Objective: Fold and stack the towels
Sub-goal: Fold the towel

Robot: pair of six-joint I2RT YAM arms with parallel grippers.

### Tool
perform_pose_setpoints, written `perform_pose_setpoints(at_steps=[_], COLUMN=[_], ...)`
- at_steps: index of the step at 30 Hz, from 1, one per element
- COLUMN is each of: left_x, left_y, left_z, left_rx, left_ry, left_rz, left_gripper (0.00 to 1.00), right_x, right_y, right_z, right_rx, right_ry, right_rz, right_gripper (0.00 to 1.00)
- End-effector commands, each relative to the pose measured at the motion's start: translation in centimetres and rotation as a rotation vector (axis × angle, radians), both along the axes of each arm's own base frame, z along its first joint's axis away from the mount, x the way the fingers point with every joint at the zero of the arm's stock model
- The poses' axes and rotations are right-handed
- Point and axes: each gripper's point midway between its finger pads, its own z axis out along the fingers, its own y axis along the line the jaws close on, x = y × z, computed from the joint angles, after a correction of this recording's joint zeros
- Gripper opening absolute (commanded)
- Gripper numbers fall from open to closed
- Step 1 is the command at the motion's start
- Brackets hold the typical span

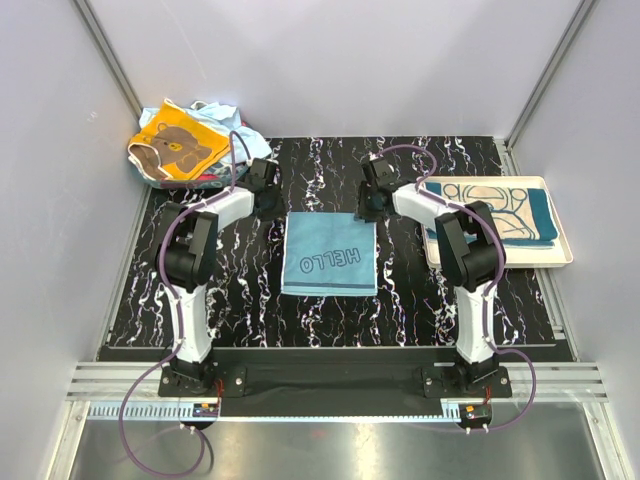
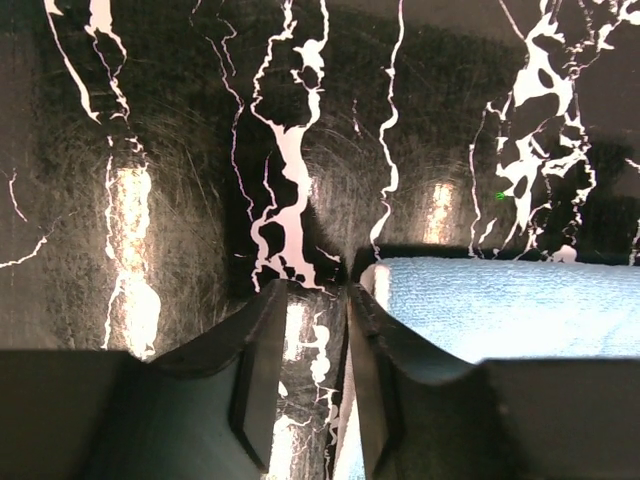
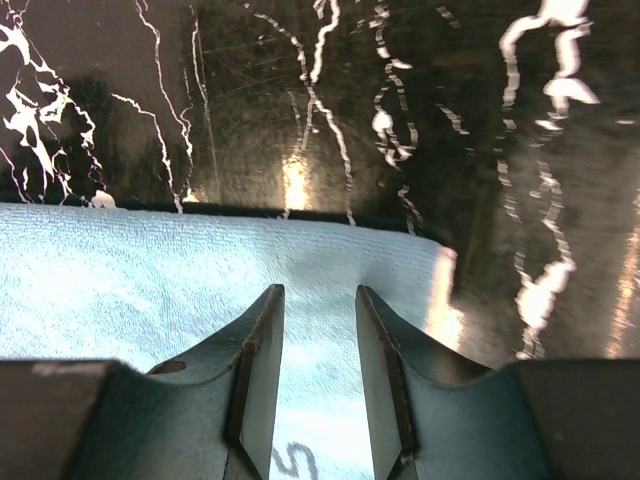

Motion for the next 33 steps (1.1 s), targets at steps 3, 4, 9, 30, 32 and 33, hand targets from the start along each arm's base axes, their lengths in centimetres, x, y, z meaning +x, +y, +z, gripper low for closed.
perform_pose_setpoints(at_steps=[3, 4, 9, 30, 32, 33], left_x=[1.5, 1.7, 1.5, 0.5, 0.5, 0.5], left_y=[-1.0, -1.1, -1.4, -3.1, -3.0, -2.9], left_z=[5.5, 6.3, 7.0, 1.0, 0.6, 0.4], left_rx=[-0.092, -0.111, -0.156, -0.181, -0.174, -0.170], left_ry=[-0.137, -0.163, -0.175, -0.062, -0.054, -0.050], left_rz=[-0.020, -0.025, -0.029, -0.104, -0.094, -0.091], left_gripper=[0.39, 0.40, 0.41, 0.41, 0.41, 0.41], right_x=[0.8, 0.8, 0.9, 1.5, 1.5, 1.5], right_y=[-1.9, -2.0, -2.9, -5.1, -5.3, -5.3], right_z=[4.5, 4.7, 4.8, -0.6, -0.9, -1.0], right_rx=[-0.038, -0.046, -0.080, -0.154, -0.159, -0.158], right_ry=[-0.097, -0.105, -0.118, -0.031, -0.027, -0.026], right_rz=[-0.014, -0.019, -0.024, -0.057, -0.063, -0.063], right_gripper=[0.43, 0.43, 0.44, 0.44, 0.44, 0.44])
